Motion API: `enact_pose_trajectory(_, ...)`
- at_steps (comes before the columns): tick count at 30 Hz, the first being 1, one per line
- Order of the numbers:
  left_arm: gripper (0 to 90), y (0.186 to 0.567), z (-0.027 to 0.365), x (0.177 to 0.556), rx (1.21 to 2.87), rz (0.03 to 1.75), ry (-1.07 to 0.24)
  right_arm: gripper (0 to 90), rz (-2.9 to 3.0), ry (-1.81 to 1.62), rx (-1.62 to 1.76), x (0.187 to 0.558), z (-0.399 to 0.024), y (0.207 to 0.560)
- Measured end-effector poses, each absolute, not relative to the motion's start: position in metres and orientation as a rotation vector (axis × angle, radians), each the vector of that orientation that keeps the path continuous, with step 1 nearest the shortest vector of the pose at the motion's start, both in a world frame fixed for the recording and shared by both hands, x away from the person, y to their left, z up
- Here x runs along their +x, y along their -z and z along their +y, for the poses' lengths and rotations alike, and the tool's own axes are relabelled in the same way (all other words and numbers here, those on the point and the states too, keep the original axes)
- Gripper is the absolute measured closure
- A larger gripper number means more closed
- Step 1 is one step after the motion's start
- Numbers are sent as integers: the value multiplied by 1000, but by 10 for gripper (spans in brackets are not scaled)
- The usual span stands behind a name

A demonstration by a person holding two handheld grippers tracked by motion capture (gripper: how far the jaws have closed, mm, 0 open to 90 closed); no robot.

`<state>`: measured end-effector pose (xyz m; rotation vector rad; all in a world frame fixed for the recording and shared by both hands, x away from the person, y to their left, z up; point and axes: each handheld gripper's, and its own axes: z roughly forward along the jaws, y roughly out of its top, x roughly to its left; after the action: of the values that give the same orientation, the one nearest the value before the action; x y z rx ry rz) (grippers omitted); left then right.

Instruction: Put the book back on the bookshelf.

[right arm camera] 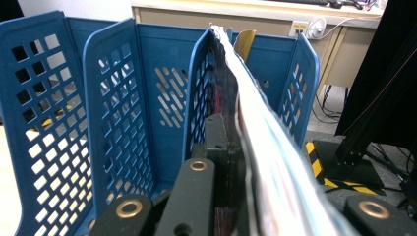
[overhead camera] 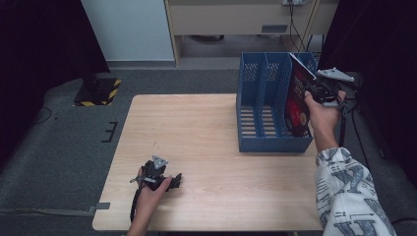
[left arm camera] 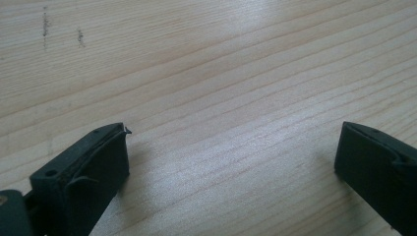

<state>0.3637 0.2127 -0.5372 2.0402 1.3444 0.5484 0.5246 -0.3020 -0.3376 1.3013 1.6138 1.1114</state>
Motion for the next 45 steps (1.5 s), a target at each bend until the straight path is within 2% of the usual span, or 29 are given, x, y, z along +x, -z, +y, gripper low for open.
enact_pose_trajectory(20,0,537,212,364,2039,1346,-549,834,1698,-1086,1299,506,-306,344)
enact_pose_trajectory(45,0,537,212,364,2041,1343,-548,740,1754,-1093,1341,518,-301,335)
